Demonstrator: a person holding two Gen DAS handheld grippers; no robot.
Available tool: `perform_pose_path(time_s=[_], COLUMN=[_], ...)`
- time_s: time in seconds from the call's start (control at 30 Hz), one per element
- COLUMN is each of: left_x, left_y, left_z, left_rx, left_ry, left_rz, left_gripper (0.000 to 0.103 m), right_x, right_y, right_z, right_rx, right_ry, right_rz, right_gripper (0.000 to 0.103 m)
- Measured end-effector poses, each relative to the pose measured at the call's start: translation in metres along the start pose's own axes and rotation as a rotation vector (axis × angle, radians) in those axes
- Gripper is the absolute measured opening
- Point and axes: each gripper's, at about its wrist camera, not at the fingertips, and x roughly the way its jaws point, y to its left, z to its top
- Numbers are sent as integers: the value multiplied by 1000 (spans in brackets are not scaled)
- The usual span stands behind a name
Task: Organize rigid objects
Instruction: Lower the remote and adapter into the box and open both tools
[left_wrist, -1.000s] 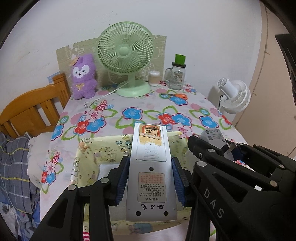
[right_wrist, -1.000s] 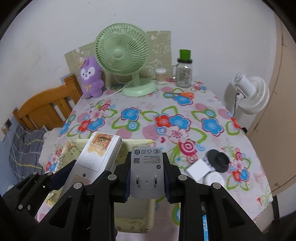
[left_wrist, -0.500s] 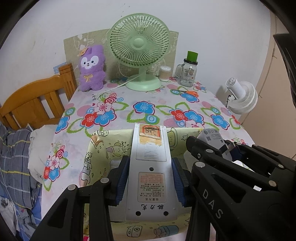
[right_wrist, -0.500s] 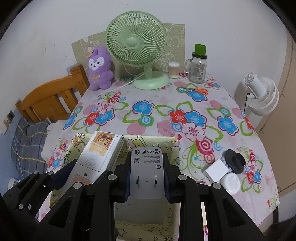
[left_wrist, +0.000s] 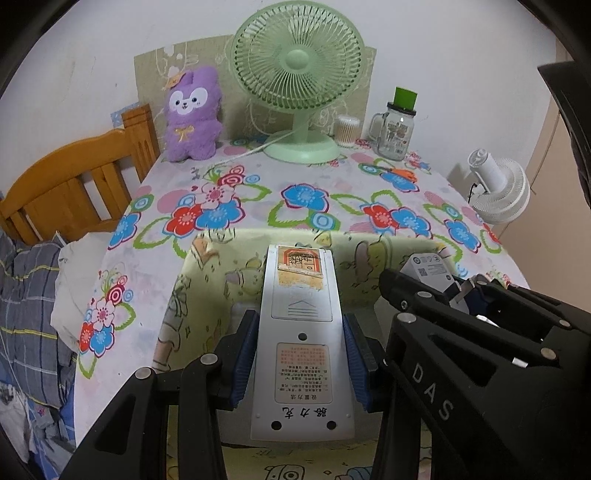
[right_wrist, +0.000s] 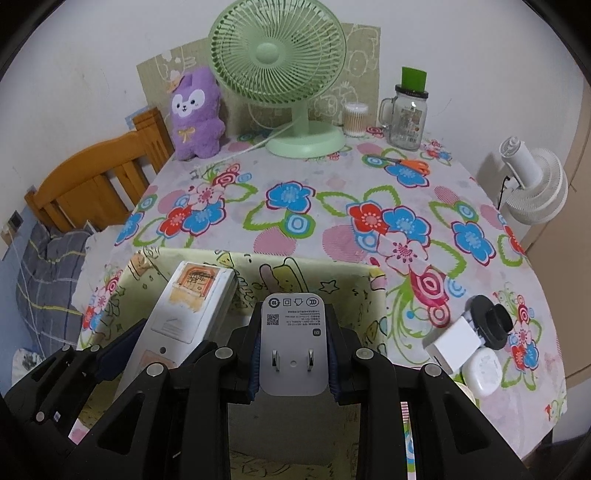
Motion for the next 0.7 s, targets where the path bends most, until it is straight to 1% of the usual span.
perform_pose_path(time_s=[0.17,0.23,0.27,0.3,0.37,0.4,0.43,0.47,0.5,0.57,0.6,0.7], left_x=[14,13,13,13,14,14,13,13,12,7,5,-1], left_y=[2,1,0,-1,-3,-3,-4,-6,-7,-9,-10,-11], left_z=[-7,-8,-8,-8,-8,-7,-7,-6,-6,-5,-4,-2], left_rx=[-2,9,16,20,26,23,22,19,15,15,16,15], left_ry=[34,13,5,1,5,4,3,0,-5,-17,-24,-40], left_rz=[10,29,37,37,28,18,13,8,0,2,9,22], left_gripper=[47,48,52,54,62,63,68,72,75,84,85,86], right_x=[14,17,16,17,17,15,13,12,9,7,6,2], right_y=[-1,-2,-1,-1,-3,-4,-5,-6,-7,-8,-8,-7], right_z=[-4,-5,-4,-4,-3,-3,-2,-2,-1,0,0,-2], right_rx=[8,7,-3,-2,7,12,14,14,13,15,17,5], right_ry=[27,23,14,13,12,3,-4,-11,-18,-6,-2,-7], right_rz=[-5,-15,-31,-34,-21,-17,-18,-18,-19,1,9,32], right_gripper=[31,31,31,31,31,31,34,42,43,45,45,52])
